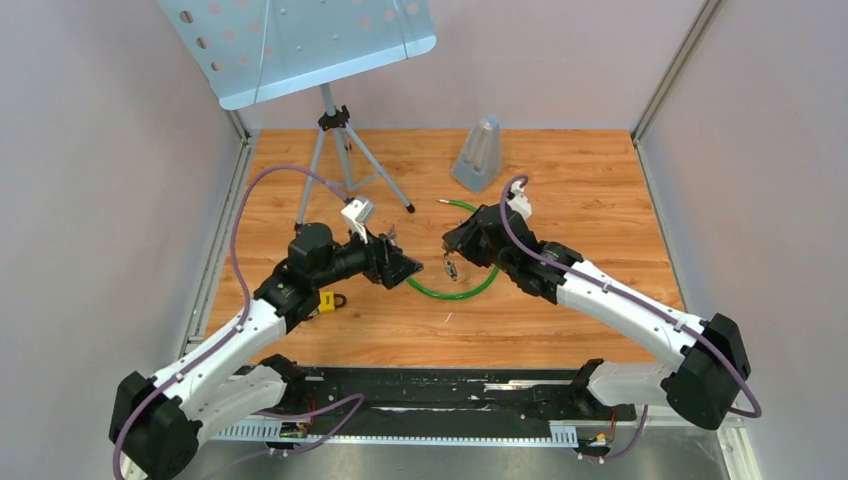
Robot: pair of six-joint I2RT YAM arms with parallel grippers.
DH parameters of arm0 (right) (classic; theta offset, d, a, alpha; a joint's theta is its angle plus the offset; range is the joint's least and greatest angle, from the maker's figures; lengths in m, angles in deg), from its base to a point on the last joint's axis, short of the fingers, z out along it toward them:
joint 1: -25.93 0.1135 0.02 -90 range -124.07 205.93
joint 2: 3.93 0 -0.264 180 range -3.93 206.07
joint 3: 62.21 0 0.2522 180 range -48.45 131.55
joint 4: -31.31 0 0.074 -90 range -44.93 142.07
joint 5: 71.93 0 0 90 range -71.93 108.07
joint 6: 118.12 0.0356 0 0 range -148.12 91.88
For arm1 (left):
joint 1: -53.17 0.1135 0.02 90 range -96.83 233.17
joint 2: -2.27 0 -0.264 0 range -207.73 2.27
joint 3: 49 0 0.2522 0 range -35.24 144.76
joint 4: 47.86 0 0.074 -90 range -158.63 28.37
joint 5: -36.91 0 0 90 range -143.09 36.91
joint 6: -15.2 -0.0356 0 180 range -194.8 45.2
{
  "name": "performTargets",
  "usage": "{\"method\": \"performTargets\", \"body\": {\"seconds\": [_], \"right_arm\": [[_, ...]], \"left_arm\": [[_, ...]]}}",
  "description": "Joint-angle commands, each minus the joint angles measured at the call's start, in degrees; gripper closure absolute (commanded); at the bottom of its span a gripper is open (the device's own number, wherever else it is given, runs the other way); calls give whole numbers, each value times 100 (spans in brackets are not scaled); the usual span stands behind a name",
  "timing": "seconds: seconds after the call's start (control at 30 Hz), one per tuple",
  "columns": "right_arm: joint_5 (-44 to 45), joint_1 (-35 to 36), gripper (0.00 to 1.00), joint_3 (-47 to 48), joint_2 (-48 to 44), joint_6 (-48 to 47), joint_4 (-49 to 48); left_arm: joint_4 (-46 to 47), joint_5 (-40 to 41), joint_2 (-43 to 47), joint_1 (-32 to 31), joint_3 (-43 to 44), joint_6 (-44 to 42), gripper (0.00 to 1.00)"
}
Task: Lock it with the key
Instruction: Pick up the lock from the center of the board.
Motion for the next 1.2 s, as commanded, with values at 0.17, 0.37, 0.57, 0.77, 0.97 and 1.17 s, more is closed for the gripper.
{"method": "performTargets", "body": {"seconds": [0.17, 0.37, 0.57, 0.77, 0.97, 1.17], "right_arm": [[767, 411, 88, 846, -533, 156, -860], [912, 420, 87, 932, -838, 465, -833], [714, 421, 85, 961, -906, 613, -801], [432, 420, 85, 1022, -784, 791, -789], [406, 421, 85, 1034, -751, 977, -798], [423, 421, 85, 1065, -761, 1041, -862]], "left_arm": [[2336, 974, -642, -1049, 474, -1082, 15], [2809, 1467, -973, -1454, 677, -1262, 15], [2945, 1365, -1045, -1681, 951, -1993, 10], [2809, 1782, -969, -1686, 1126, -2189, 12], [3125, 1781, -1053, -1688, 1087, -1850, 34], [3588, 2089, -1162, -1688, 915, -1615, 44]]}}
